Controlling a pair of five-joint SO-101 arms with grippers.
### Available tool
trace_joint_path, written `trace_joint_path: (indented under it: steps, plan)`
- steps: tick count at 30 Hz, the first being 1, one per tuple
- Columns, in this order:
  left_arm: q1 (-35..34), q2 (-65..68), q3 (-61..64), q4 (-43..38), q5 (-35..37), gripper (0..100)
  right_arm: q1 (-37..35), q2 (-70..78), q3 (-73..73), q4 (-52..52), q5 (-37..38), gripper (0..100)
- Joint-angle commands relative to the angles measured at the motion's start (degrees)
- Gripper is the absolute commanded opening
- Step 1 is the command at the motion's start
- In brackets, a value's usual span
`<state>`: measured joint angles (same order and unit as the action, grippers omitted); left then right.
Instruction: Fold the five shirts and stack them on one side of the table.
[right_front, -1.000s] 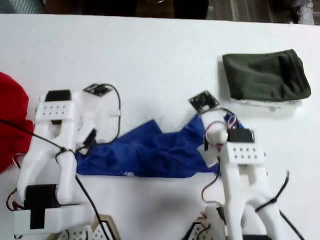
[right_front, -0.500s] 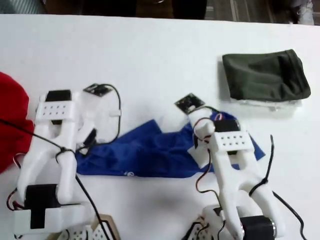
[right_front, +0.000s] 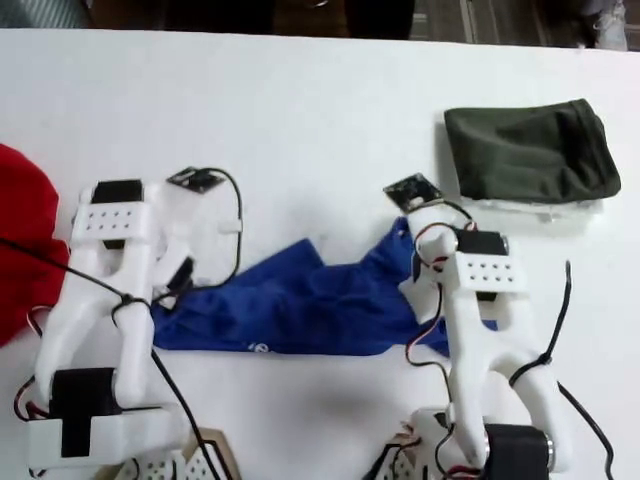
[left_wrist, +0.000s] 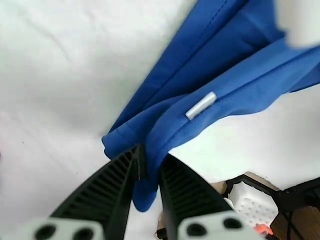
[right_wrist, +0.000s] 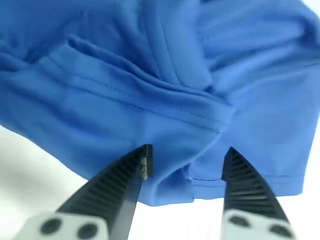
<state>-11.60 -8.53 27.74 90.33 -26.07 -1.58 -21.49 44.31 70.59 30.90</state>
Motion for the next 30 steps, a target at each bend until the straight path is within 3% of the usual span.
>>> trace_joint_path:
  steps: [1,11,16,30]
  plan:
    - [0.4,-0.2,-0.6,-0.4,0.1,3,0.9,2.0,-2.1,-0.5,-0.4,22.9]
    - [0.4,-0.2,-0.6,-0.4,0.1,3,0.8,10.1,-2.5,-6.2,-0.5,22.1]
    - [0.4,-0.2,-0.5,-1.1,0.1,3,1.2,8.6,-3.3,-6.9,-0.6,1.6]
    - [0.5,-0.2,-0.6,-1.5,0.1,3,2.1,-8.7,-2.9,-4.8,-3.0,1.9]
